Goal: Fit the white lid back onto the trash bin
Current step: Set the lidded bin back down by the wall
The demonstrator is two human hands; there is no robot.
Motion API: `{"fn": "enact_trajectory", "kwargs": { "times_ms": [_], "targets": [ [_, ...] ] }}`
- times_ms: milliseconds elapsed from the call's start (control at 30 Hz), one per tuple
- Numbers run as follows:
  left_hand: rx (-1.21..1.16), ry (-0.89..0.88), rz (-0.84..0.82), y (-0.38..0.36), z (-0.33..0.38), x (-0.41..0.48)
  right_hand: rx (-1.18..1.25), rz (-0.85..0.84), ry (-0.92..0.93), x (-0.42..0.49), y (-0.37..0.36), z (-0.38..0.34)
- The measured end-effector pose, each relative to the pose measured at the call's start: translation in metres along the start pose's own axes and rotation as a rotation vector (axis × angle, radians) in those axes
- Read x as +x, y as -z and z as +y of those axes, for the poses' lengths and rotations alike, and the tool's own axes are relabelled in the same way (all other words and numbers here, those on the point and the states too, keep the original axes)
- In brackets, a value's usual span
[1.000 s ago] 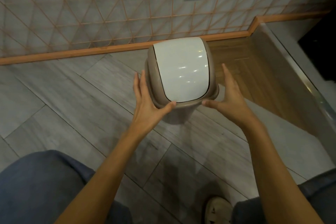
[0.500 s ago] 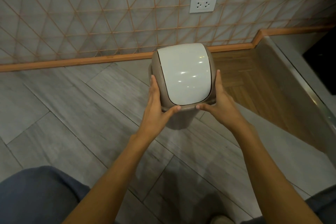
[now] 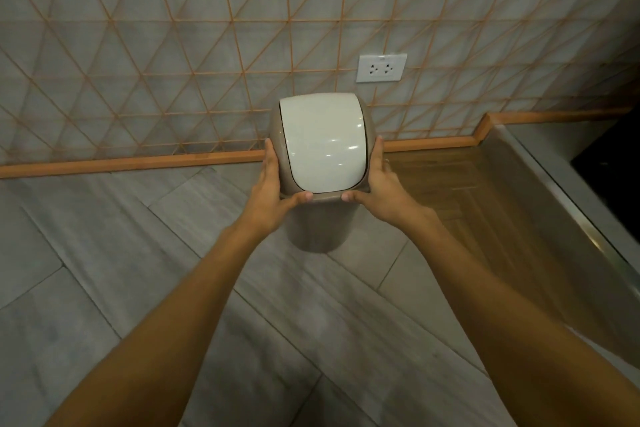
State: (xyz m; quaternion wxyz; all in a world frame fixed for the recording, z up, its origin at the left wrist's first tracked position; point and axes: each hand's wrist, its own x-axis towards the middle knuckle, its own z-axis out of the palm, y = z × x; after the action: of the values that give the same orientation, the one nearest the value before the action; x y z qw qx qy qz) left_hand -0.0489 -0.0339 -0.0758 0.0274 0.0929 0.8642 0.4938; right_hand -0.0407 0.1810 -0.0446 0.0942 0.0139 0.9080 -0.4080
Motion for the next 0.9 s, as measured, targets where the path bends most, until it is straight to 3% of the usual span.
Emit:
{"fn": "enact_trajectory", "kwargs": {
  "times_ms": [400,900],
  "targets": [
    [0.0,-0.012,0.021,0.019,-0.024,0.089,-0.006,-0.009,0.013,0.101,0.002,-0.012],
    [0.105,0.119,0.06,0.031,-0.022,0.134,-0.087,0.014,-0.008,0.15,-0.002,-0.028]
  ]
}}
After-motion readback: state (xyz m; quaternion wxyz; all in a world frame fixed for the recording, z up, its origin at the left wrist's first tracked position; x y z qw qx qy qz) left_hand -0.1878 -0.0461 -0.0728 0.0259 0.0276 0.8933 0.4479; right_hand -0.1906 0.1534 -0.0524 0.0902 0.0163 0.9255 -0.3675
